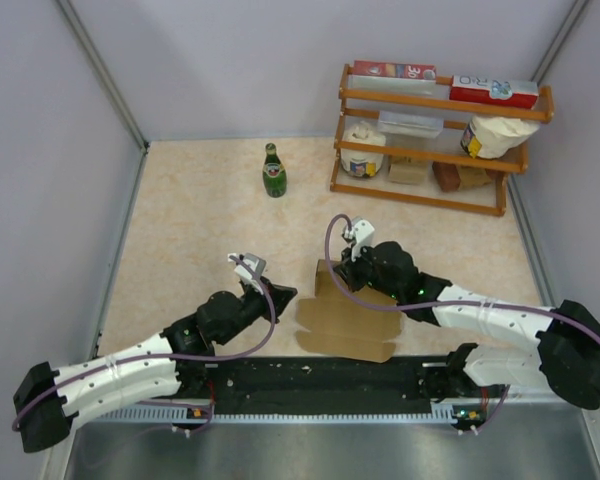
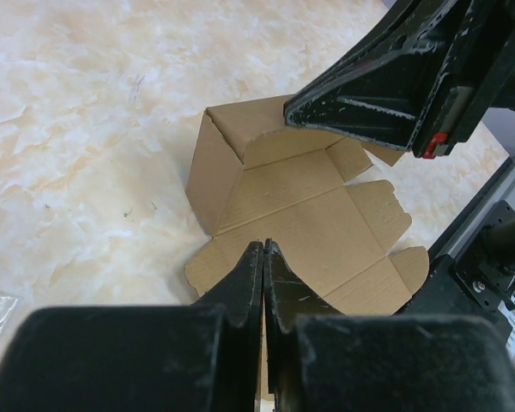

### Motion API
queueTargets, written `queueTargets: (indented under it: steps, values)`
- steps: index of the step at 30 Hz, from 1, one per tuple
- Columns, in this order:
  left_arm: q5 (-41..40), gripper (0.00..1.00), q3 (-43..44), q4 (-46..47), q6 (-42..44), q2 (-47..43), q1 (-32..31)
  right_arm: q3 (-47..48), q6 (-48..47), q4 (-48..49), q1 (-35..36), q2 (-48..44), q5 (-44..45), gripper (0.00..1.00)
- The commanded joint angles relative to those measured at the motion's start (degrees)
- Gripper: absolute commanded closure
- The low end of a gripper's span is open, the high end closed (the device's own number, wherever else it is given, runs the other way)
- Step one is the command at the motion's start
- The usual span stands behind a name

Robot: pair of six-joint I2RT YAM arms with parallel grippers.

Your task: Fold the paper box

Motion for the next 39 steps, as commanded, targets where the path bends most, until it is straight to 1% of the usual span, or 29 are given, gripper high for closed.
queueTargets:
  steps: [1, 10, 13, 17, 19, 21, 22, 24, 26, 27, 31, 33, 34, 35, 37, 39]
  values:
    - [-0.6, 1.00, -0.3, 1.2, -0.3, 0.2, -0.2, -1.4, 1.1, -0.4, -0.3, 1.2, -3.5, 1.00]
    - [-0.8, 1.00, -0.9, 2.0, -0.7, 0.7, -0.2, -2.4, 0.7, -2.4, -0.2, 3.6, -4.4, 1.00]
    - [-1.4, 1.00, -0.8, 2.1, -0.2, 0.8, -0.2, -2.0, 0.6, -2.9, -0.2, 2.9, -3.4, 1.00]
    - [-3.0, 1.00, 0.8, 1.5, 1.7, 1.1, -0.2, 0.3, 0.4, -5.4, -0.2, -0.3, -2.5, 1.00]
    - [-4.7, 0.97, 2.6, 0.3, 2.8, 1.8, -0.2, 1.7, 1.0, -7.9, -0.3, -3.1, 1.8, 0.99]
    - [-6.1, 0.96, 5.1, -0.8, 4.5, 3.3, 0.0, 3.5, 1.6, -10.9, -0.4, -5.9, 5.9, 0.99]
    - [-6.2, 0.95, 7.2, -1.0, 5.4, 4.2, 0.2, 4.2, 1.8, -13.0, -0.6, -7.2, 7.6, 0.97]
    - [-4.3, 0.90, 10.8, -1.3, 7.4, 8.3, 1.1, 6.6, 3.9, -19.3, -2.4, -9.4, 10.0, 0.86]
    - [-2.3, 0.89, 14.9, -1.8, 9.4, 12.4, 2.3, 8.7, 6.0, -25.0, -5.2, -11.6, 10.7, 0.77]
    - [-0.9, 0.88, 16.7, -1.9, 10.2, 14.2, 3.1, 9.3, 7.2, -28.4, -7.0, -13.4, 10.6, 0.74]
    - [7.3, 0.88, 22.4, -1.1, 10.7, 20.5, 8.4, 9.7, 14.1, -37.7, -15.1, -18.6, 10.2, 0.72]
    - [12.0, 0.89, 25.1, -0.9, 10.7, 23.3, 11.5, 9.3, 16.6, -41.7, -18.8, -20.2, 8.6, 0.71]
    - [12.6, 0.89, 27.0, -1.2, 11.2, 25.1, 12.4, 9.0, 17.2, -43.2, -20.2, -20.5, 7.9, 0.72]
    - [15.2, 0.89, 29.2, -1.9, 12.3, 26.6, 13.1, 8.8, 17.9, -44.9, -21.1, -20.6, 7.9, 0.72]
    - [16.8, 0.90, 34.2, -3.9, 15.3, 30.3, 13.3, 8.2, 19.2, -47.4, -22.4, -20.7, 7.5, 0.72]
    - [18.7, 0.90, 39.2, -6.3, 17.5, 34.6, 13.3, 7.8, 21.3, -49.3, -23.1, -21.3, 6.3, 0.69]
